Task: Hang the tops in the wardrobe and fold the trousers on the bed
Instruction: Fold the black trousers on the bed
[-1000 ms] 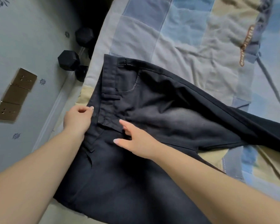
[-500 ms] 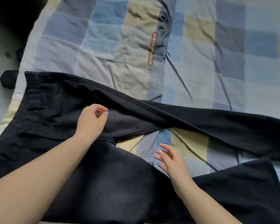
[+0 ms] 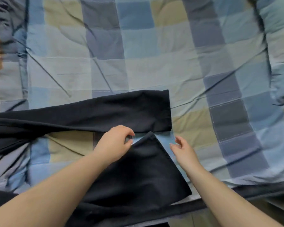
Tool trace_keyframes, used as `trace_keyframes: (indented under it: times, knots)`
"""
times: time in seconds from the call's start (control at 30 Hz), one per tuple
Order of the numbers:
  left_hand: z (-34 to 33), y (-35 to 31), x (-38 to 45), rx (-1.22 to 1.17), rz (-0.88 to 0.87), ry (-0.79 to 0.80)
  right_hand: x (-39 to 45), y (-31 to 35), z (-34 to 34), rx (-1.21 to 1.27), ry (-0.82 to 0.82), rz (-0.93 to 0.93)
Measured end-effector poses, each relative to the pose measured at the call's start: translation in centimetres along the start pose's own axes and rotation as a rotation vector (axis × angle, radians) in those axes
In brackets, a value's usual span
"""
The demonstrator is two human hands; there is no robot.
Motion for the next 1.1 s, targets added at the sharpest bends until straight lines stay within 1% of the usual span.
trace_keyframes:
  times: [0.07,0.13,0.27,0.37,0.4,0.47,0.53,0.57,0.6,0.63,0.67,0.73,0.77,0.8,0.87,0.93,1.0,1.1]
  knots:
    - [-2.6,-3.5,0.9,0.097,-0.063,0.026,2.3,-0.5,0.4,0.05,0.046,0.014]
    - [-4.6,-6.0,2.1,0.124,-0.1,0.016,4.6,-0.2,0.2,0.11,0.07,0.06]
    - [-6.7,-7.2,3.4,0.1,-0.054,-0.026,7.4,0.4,-0.3,0.092,0.081,0.09]
    - [-6.8,-7.8,3.4,0.127,-0.118,-0.032,6.8,2.3,-0.7,0.181,0.147,0.126]
    - [-6.1,-8.1,3.4,0.09,-0.144,-0.053,6.3,3.3,-0.4,0.233,0.128,0.169]
    - [-3.3,-8.6,3.3,-0.054,-0.169,-0.175,5.0,6.1,0.3,0.362,0.1,0.286]
    - [0.5,-8.7,3.6,-0.18,-0.146,-0.316,4.0,8.1,0.4,0.547,0.154,0.348]
    - [2.2,-8.6,3.9,-0.22,-0.126,-0.349,3.7,8.8,0.4,0.632,0.191,0.357]
    - [3.7,-8.6,4.1,-0.241,-0.111,-0.356,3.8,9.0,0.6,0.665,0.208,0.353]
    - [5.1,-8.8,4.4,-0.242,-0.113,-0.342,4.3,8.8,1.1,0.603,0.188,0.337]
    - [6.5,-9.1,4.5,-0.229,-0.13,-0.324,5.2,8.5,1.8,0.447,0.144,0.32]
    - [8.9,-10.4,4.7,-0.187,-0.194,-0.287,7.4,7.8,3.0,0.054,0.059,0.289]
    - [10.2,-11.1,4.7,-0.164,-0.229,-0.278,8.4,8.0,3.1,-0.051,0.033,0.289]
    - [11.5,-11.7,4.7,-0.138,-0.263,-0.272,9.4,8.4,3.0,-0.104,0.019,0.297]
    - [13.6,-13.1,5.0,-0.088,-0.32,-0.25,11.1,9.3,2.7,-0.136,0.0,0.332]
    - [15.5,-13.8,5.6,-0.028,-0.34,-0.244,12.5,10.3,2.6,-0.14,-0.011,0.398]
    - [17.0,-14.0,6.5,0.029,-0.314,-0.25,12.9,10.4,2.7,-0.177,0.0,0.406]
    - [18.6,-14.5,8.2,0.163,-0.277,-0.303,12.1,9.7,2.9,-0.09,0.012,0.385]
Point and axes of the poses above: each hand's wrist, its own x-axis towards the middle knuckle, its own z-axis out of the back of the hand, y = z × x, the point moved 9 cm from there along x, towards the middle knuckle, and after that the axes turned 12 degrees about z, right-handed, at the moved point
